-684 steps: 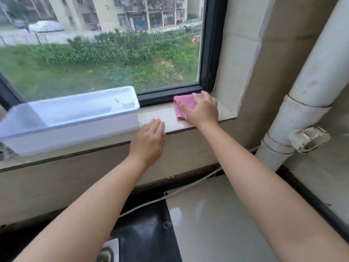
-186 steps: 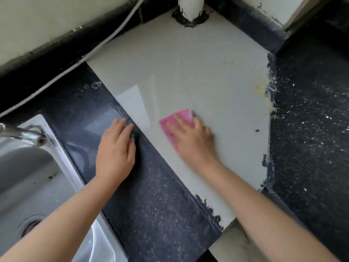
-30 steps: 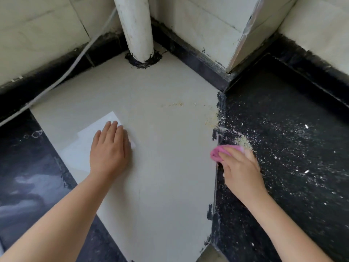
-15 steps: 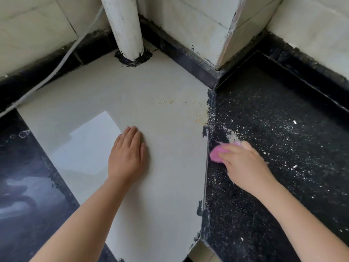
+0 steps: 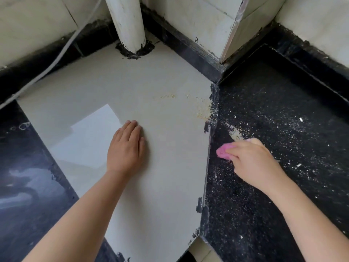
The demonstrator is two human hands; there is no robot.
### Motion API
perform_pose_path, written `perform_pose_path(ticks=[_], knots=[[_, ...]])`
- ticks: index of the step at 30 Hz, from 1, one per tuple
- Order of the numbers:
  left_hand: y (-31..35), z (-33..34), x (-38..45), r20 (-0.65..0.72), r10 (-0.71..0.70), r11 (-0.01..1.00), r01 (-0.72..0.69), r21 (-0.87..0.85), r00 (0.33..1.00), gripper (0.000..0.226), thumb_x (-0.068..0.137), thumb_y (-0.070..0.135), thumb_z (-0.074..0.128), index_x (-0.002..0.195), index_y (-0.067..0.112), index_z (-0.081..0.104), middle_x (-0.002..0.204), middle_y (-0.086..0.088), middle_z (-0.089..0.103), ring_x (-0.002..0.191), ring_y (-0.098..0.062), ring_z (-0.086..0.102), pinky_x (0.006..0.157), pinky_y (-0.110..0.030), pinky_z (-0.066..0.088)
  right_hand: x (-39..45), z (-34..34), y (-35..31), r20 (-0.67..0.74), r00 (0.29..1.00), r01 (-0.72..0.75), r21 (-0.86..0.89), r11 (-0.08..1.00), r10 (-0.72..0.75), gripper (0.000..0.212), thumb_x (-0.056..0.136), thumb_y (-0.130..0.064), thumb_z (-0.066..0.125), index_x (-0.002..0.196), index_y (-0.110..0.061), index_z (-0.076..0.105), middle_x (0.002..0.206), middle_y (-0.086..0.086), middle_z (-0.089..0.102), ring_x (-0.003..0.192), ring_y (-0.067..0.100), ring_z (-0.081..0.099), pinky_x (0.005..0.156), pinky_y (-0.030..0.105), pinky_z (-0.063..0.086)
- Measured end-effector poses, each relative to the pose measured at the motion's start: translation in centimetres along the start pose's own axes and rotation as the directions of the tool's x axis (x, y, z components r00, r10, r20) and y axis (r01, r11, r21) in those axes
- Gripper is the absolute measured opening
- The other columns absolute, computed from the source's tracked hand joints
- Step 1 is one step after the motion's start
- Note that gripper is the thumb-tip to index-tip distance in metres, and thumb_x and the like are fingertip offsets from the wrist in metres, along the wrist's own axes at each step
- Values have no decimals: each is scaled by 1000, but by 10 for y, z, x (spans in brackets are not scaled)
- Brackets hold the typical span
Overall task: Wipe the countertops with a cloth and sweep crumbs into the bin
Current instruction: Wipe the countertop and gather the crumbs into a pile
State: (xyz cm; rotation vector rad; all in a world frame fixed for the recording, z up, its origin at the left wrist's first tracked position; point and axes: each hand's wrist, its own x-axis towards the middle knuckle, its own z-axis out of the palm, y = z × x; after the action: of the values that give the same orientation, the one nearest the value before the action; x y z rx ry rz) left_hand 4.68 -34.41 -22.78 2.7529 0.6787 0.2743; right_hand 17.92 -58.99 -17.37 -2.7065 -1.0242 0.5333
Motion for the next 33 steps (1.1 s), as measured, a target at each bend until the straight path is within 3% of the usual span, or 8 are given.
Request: perform_pose_path(ticks=[4, 7, 10, 15, 18, 22, 26, 33], knots=[[1, 0, 2, -38, 22, 999, -21, 24, 999, 45, 83, 21, 34, 98, -9, 63, 109, -26, 63, 102, -45, 59, 86, -56, 43, 1, -8, -21, -292, 953, 114, 96, 989, -81, 27, 88, -4, 53, 98, -22, 70, 102, -16, 64, 98, 13, 49, 85, 12, 27], [0, 1, 1, -86, 38, 999, -39, -10, 996, 44, 83, 19, 34, 98, -9, 64, 107, -25, 64, 100, -45, 60, 83, -58, 43, 28, 6, -50, -526, 833, 230, 40, 972, -175, 22, 81, -4, 51, 91, -8, 70, 98, 1, 68, 94, 21, 52, 85, 22, 35], [-6, -5, 3, -163, -37, 993, 18, -114, 986, 43, 83, 19, 36, 101, -8, 64, 108, -24, 64, 101, -43, 60, 86, -55, 38, 58, 21, -77, -586, 790, 253, 46, 966, -179, 33, 81, -11, 39, 96, -3, 67, 104, 9, 66, 92, 32, 56, 82, 25, 32], [-52, -29, 6, -197, -38, 999, 34, -21, 980, 36, 78, 16, 39, 87, -6, 66, 98, -26, 65, 92, -43, 63, 77, -55, 48, 102, 47, -133, -490, 831, 324, 37, 945, -265, 42, 69, -7, 38, 100, -10, 66, 109, 10, 64, 86, 34, 57, 75, 31, 31], [-88, -40, 8, -153, -111, 988, 125, 86, 982, 36, 78, 15, 34, 84, -6, 61, 96, -29, 62, 93, -51, 58, 74, -56, 48, 132, 52, -183, -422, 833, 393, -6, 919, -359, 45, 56, -1, 51, 96, -12, 67, 107, 8, 65, 84, 28, 48, 66, 29, 44], [-118, -49, 8, -160, -180, 968, 204, 149, 971, 41, 79, 15, 31, 89, -10, 62, 102, -31, 63, 97, -52, 58, 76, -57, 47, 164, 49, -232, -185, 868, 459, -51, 887, -460, 38, 83, -5, 46, 120, -13, 54, 137, 3, 42, 112, 33, 37, 87, 38, 36], [-131, -55, 8, -168, -131, 972, 160, 174, 977, 43, 80, 16, 31, 91, -11, 63, 104, -31, 62, 97, -51, 58, 76, -59, 47, 188, 55, -236, -135, 915, 365, -118, 923, -379, 47, 87, -10, 44, 133, -19, 38, 145, -1, 28, 121, 29, 26, 90, 35, 26], [-114, -41, 32, -127, -91, 990, 103, 95, 988, 44, 84, 18, 30, 98, -10, 61, 112, -30, 59, 107, -50, 53, 84, -59, 43, 180, 32, -163, -269, 957, -125, -57, 990, 106, 49, 90, -14, 44, 138, -15, 30, 146, 5, 24, 121, 30, 26, 94, 37, 26]])
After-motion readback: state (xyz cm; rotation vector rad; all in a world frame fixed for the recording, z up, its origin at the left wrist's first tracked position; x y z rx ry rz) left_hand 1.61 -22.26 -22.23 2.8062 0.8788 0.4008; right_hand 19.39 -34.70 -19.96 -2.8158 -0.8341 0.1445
